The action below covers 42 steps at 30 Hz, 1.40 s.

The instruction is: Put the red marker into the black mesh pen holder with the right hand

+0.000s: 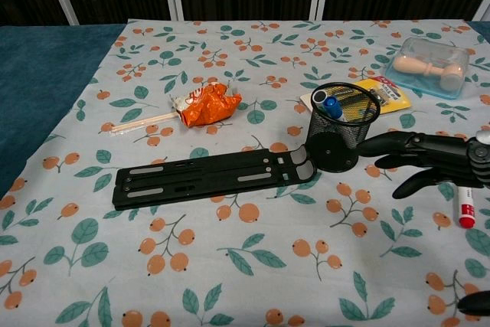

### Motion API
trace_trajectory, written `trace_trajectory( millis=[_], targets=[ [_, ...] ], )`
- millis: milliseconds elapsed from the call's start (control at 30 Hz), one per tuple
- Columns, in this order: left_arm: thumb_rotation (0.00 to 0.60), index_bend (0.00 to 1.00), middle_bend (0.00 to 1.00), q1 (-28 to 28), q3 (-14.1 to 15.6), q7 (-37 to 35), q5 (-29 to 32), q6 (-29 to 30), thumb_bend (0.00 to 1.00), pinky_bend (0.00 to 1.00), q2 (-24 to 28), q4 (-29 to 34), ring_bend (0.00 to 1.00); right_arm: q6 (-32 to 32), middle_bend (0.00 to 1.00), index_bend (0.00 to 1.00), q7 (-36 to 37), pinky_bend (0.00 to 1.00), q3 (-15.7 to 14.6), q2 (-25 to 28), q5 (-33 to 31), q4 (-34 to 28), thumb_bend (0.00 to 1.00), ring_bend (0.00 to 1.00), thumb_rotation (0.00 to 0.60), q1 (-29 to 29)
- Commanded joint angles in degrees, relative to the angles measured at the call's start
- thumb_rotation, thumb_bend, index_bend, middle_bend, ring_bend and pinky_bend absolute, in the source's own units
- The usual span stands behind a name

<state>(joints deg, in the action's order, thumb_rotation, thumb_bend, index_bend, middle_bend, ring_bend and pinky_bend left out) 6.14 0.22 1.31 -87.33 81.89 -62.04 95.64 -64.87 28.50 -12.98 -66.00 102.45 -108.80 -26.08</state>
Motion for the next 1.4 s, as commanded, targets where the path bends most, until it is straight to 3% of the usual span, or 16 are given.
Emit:
trace_trajectory(
  millis=[33, 1167, 1400],
  targets=[
    [0.6, 0.0, 0.0, 0.0, 0.0, 0.1, 0.0, 0.1, 0.02, 0.0, 0.0, 0.0, 0.0, 0.0, 0.0, 0.0, -0.1, 0.17, 0.0, -0.1, 0.0, 0.1, 0.12, 0.0, 0.6, 0.1],
    [0.6, 0.0, 0.0, 0.0, -0.1, 0.0, 0.4, 0.0, 0.02, 0.0, 0.1, 0.0, 0.0, -0.8, 0.0, 0.0, -1.4, 0.17, 0.9, -0.2, -0.6, 1.5, 0.13, 0.0, 0.6, 0.8],
    [0.6, 0.0, 0.0, -0.1, -0.1, -0.1, 0.5, 0.0, 0.02, 0.0, 0.1, 0.0, 0.0, -2.0, 0.0, 0.0, -6.7, 0.17, 2.3, -0.6, -0.6, 5.0, 0.15, 0.0, 0.6, 1.3]
  ],
)
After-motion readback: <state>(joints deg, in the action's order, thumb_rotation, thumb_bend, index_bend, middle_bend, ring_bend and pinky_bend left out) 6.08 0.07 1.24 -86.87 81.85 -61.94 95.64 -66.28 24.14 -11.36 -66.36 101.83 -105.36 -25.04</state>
